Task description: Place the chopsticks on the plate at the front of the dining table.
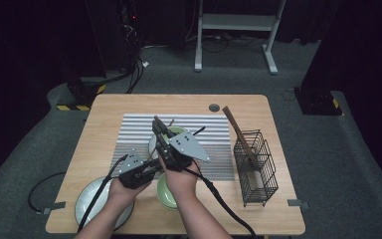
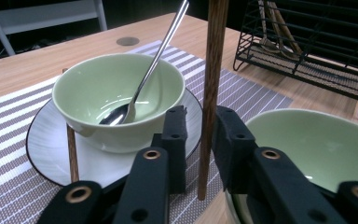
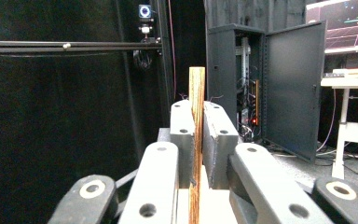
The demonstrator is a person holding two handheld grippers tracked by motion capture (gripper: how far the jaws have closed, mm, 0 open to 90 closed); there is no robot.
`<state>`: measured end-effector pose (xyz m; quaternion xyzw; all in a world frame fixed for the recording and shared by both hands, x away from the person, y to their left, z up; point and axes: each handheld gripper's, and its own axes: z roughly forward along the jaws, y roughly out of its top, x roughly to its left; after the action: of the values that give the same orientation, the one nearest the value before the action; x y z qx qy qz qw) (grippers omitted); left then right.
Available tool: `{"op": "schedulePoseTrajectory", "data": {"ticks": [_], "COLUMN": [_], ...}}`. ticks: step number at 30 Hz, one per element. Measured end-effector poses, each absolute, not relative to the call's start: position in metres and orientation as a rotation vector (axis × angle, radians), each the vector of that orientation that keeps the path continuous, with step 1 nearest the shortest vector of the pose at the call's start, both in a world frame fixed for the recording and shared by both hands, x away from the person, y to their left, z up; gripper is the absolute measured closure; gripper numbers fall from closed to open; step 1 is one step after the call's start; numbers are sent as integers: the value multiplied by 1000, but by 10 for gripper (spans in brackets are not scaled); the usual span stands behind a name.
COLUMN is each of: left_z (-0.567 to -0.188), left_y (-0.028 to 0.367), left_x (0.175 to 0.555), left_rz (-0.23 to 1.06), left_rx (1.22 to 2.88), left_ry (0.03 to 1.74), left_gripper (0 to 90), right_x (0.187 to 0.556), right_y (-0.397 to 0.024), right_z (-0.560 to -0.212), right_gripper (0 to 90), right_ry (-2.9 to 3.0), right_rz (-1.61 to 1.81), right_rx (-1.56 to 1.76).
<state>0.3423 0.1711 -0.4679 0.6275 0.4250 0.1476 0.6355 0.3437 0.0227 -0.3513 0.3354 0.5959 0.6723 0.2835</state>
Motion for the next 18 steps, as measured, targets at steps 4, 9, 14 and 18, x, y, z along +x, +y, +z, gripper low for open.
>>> {"op": "schedulePoseTrajectory", "data": {"ticks": [4,9,14,18], "left_z": [-469,-469,-469,-469], "left_y": [173,174,174,175], "left_x": [340,339,339,339], "left_rz": [348,363,360,360], "left_rx": [1426,1433,1412,1427], "left_ry": [956,943,948,953], "left_gripper": [802,838,845,849], "right_x": [344,345,346,346], "right_y": [24,25,25,24], "right_z": [-352,-353,-353,-353], "right_gripper": [832,832,832,827], "right_ry": [1599,1601,1606,1608], "right_rz": [1797,1798,1795,1788], "right_rx": [899,900,907,908]}}
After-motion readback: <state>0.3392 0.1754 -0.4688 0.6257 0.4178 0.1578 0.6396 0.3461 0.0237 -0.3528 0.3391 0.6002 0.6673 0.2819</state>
